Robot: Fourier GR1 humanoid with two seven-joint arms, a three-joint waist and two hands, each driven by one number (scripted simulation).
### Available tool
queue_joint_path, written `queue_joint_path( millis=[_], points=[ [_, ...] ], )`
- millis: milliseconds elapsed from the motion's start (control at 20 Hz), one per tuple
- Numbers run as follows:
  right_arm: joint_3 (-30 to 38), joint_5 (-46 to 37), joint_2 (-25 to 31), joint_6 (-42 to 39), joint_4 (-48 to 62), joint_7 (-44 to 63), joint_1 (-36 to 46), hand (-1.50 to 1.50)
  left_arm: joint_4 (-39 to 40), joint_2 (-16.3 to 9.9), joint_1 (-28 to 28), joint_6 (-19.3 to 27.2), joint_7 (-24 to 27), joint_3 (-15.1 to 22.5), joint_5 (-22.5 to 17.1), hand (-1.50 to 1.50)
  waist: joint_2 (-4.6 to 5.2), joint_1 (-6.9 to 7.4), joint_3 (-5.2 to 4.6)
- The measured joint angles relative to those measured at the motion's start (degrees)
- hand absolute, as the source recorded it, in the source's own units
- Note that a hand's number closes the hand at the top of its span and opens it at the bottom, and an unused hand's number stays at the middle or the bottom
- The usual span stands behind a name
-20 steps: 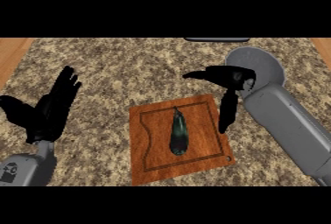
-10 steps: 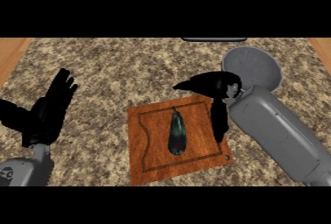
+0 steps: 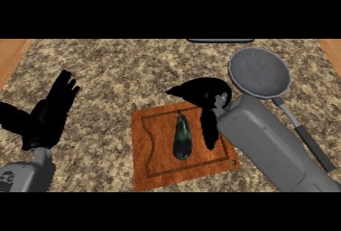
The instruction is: Pick the eggplant from the cutting board and place it in the pan
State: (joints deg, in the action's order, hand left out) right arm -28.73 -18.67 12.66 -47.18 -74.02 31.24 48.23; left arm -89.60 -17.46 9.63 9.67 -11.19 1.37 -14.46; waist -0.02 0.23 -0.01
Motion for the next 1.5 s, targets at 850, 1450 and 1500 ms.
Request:
queue_joint_path(
  millis=[850, 1450, 1500],
  points=[
    [0.55, -14.06, -8.1, 1.44, 10.15, -3.78, -2.37, -1.5, -0.41, 3.04, 0.42, -1.03, -1.35, -1.37, 3.69, 0.0, 0.08, 0.17, 0.01],
    [1.89, -22.62, -11.01, 5.44, 17.69, -12.02, -4.55, -1.5, 0.19, 4.22, 0.11, -3.11, -0.61, -3.43, 4.91, 0.0, 0.07, 0.15, 0.01],
    [1.31, -22.43, -11.36, 6.63, 18.53, -12.13, -4.67, -1.5, 0.83, 4.35, 0.87, -3.04, -0.5, -3.61, 5.17, 0.0, 0.09, 0.19, 0.0]
  ],
)
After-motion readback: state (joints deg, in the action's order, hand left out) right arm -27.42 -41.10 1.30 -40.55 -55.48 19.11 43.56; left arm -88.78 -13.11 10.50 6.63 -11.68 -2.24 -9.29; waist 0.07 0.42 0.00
